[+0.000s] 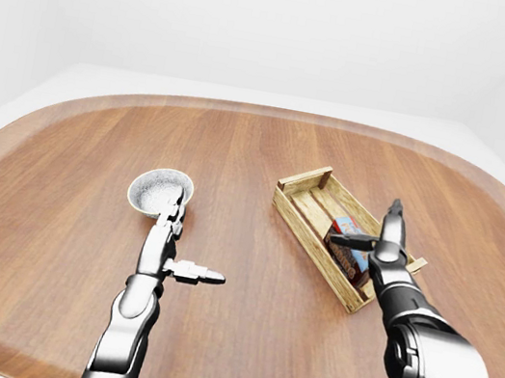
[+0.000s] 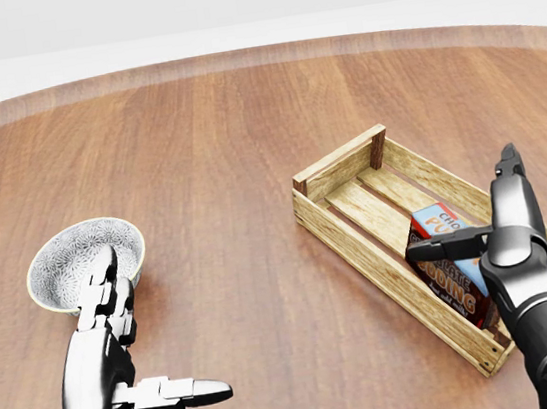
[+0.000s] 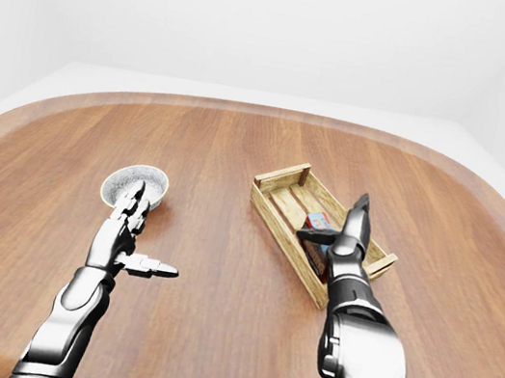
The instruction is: Pick up the chocolate pudding and put it in the tray.
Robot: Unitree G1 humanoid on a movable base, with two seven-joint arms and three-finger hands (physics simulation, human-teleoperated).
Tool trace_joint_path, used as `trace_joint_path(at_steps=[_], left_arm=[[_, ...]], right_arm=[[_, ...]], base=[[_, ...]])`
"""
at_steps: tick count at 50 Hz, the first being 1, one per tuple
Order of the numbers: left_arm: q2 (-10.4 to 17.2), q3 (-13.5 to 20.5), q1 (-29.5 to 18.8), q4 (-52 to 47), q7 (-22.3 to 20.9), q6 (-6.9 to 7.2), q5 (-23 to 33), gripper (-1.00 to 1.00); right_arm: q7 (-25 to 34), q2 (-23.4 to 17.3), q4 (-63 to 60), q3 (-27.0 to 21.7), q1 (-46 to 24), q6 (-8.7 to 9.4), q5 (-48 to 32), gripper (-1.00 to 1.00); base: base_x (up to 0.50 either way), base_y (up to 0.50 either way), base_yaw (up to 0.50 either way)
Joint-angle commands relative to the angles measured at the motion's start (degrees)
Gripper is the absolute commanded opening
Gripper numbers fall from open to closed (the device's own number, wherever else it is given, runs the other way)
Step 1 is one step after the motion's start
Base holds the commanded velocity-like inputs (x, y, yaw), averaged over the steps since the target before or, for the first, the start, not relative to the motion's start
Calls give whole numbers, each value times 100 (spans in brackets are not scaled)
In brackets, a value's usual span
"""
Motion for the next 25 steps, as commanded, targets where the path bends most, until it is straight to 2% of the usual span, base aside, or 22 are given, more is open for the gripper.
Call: trace_joint_path(at_steps=[1,12,20,25], left_arm=[[12,-3,-8,-14,-35,9,-26,100],[10,-10,2,-36,-33,25,-28,100],[13,-12,7,-1,-42,-15,-23,100],[12,-18,22,-46,-47,18,-17,100]], right_arm=[[372,-121,-177,5,-343,0,204,100],[764,-264,-270,6,-730,0,487,100],[918,-459,-340,15,-1034,0,586,100],[1040,-592,-390,9,-1224,0,659,100]], base=[[0,0,0],[0,0,0],[0,0,0],[0,0,0]])
